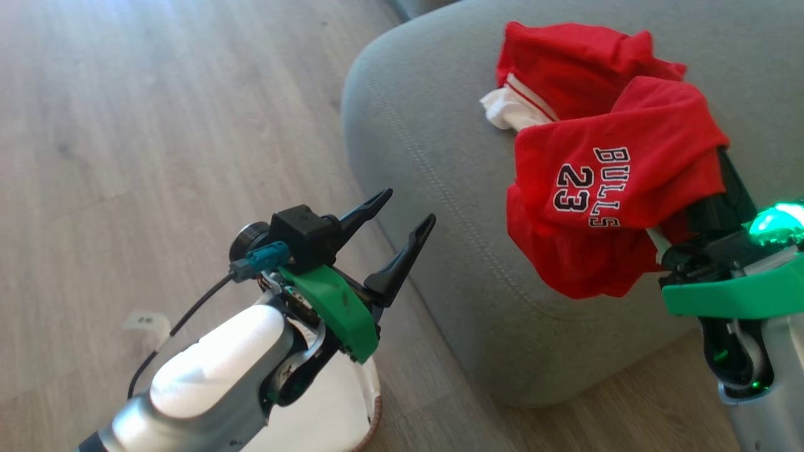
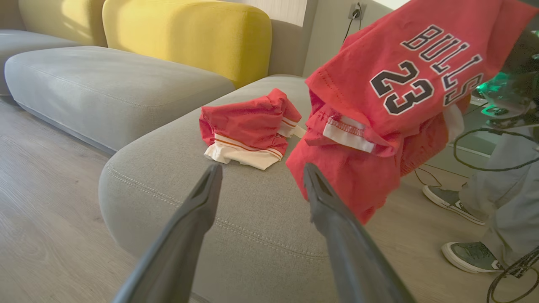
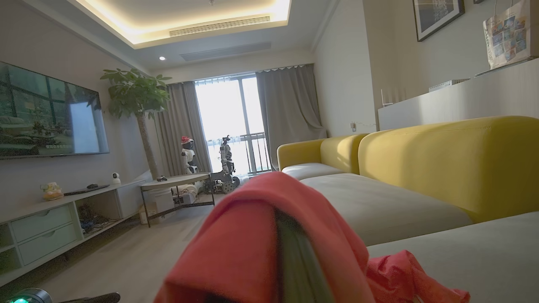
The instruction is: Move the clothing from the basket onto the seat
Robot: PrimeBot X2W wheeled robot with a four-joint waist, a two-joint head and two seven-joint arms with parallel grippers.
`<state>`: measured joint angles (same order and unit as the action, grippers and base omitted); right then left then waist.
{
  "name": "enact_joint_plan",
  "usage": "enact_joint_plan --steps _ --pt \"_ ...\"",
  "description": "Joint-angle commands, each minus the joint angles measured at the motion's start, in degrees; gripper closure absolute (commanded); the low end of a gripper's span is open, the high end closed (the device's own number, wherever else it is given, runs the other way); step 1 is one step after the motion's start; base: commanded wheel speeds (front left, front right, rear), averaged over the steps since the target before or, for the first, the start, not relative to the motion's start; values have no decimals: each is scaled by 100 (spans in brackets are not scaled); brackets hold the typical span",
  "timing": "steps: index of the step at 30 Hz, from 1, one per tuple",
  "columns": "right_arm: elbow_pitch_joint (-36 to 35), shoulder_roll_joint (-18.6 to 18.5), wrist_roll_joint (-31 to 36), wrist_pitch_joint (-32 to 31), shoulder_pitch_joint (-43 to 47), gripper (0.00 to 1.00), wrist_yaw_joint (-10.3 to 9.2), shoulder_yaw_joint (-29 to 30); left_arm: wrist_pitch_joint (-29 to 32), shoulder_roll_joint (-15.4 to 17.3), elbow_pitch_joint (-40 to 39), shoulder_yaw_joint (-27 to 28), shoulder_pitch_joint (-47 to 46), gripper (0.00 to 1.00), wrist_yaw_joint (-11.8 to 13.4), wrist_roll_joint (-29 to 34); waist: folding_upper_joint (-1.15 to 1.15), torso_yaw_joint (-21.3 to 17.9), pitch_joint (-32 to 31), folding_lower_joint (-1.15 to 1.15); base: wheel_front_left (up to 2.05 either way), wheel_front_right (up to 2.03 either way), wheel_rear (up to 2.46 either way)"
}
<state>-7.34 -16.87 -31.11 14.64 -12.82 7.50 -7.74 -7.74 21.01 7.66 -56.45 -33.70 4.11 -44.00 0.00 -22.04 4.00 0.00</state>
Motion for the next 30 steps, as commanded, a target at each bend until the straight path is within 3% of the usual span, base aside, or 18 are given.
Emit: enact_joint_plan --steps 1,9,16,30 --pt "-237 -61 41 36 -2 100 -1 -39 -69 160 -162 290 -341 0 34 78 0 -213 72 0 0 0 0" --pt "-362 -25 60 36 27 100 -1 -21 -101 177 -175 283 -382 0 59 110 0 -615 162 0 0 0 0" --pt "-372 -64 143 34 -19 100 -1 73 -118 172 -183 266 -416 0 67 118 0 -737 253 0 0 0 0" --pt "854 -534 -2 -97 -1444 100 -1 295 81 239 -300 192 -654 0 -6 159 0 -364 843 0 0 0 0"
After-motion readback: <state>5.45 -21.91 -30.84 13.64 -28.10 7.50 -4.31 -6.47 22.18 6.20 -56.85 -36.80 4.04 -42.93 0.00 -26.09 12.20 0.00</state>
